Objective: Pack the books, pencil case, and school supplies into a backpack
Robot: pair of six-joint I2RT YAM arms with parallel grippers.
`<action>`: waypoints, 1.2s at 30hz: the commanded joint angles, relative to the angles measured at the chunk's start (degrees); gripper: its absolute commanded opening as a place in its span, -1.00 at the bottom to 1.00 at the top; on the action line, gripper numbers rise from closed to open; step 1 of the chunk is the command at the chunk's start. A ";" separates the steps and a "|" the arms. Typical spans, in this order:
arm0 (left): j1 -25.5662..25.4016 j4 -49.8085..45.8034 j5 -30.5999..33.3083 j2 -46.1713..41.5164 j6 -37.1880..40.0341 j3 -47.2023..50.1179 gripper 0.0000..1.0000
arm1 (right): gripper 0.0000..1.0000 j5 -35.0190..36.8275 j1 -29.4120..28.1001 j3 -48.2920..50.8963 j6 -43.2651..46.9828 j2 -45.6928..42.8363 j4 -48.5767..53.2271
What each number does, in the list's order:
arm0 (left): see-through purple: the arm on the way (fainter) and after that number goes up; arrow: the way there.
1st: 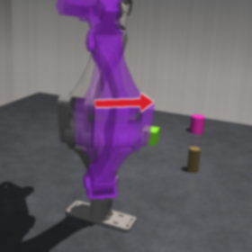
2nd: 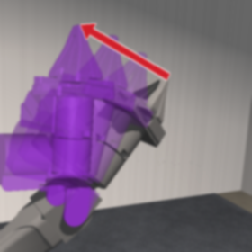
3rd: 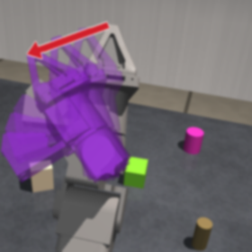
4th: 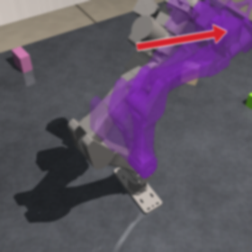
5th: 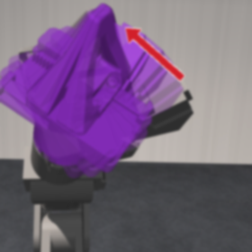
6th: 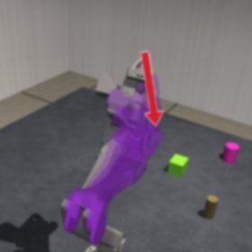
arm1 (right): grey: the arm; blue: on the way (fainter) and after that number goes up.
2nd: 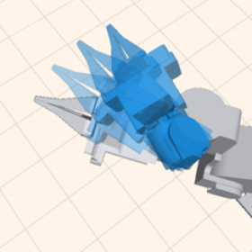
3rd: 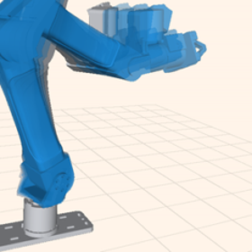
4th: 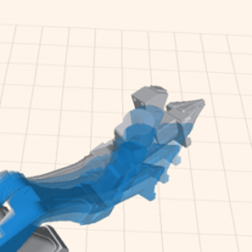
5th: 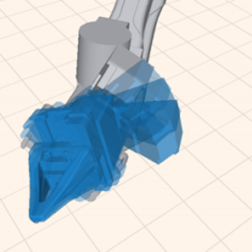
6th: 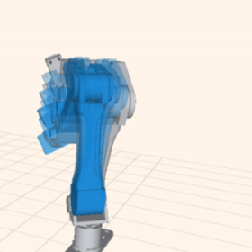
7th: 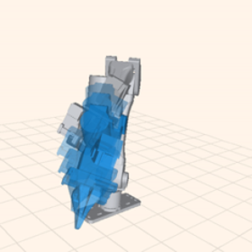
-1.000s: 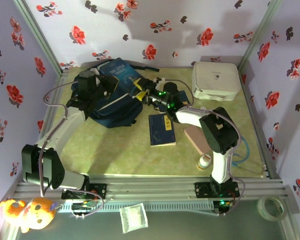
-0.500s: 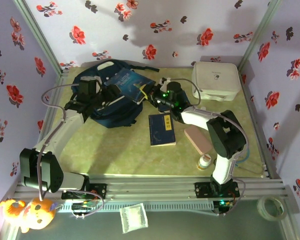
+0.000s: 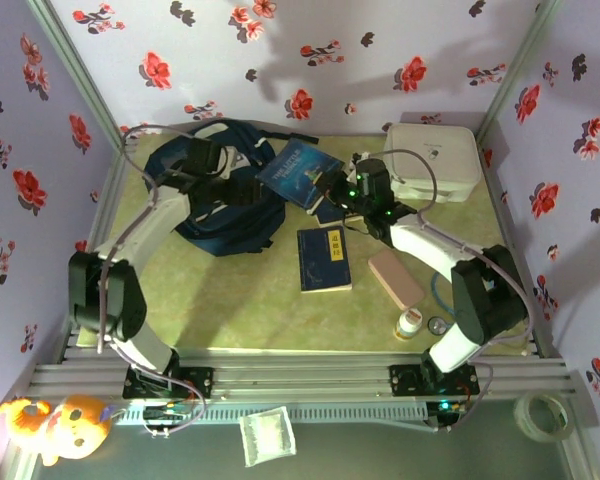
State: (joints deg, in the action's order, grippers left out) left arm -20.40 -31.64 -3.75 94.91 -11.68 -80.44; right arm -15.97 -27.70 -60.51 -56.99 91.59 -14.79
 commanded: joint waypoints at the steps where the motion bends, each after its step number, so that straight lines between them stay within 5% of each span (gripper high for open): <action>1: -0.78 -6.35 5.79 5.71 12.04 -5.00 0.99 | -0.93 2.66 0.70 0.37 4.77 -2.12 1.36; 17: -0.60 -17.47 6.04 27.60 19.44 -22.01 0.32 | -0.92 2.89 1.41 1.93 3.20 -2.02 2.30; 31: -1.83 -19.55 10.10 30.40 23.03 -24.24 0.17 | -0.92 2.80 1.37 2.17 2.50 -1.70 2.57; 36: -2.85 -14.88 15.61 28.45 22.85 -22.04 -0.25 | -0.92 3.49 1.41 2.84 1.89 -1.79 1.90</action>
State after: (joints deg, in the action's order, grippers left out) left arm -22.98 -48.93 5.80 124.55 10.50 -103.33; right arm -13.65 -26.72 -58.26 -54.52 91.39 -8.93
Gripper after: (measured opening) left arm 0.401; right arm 0.131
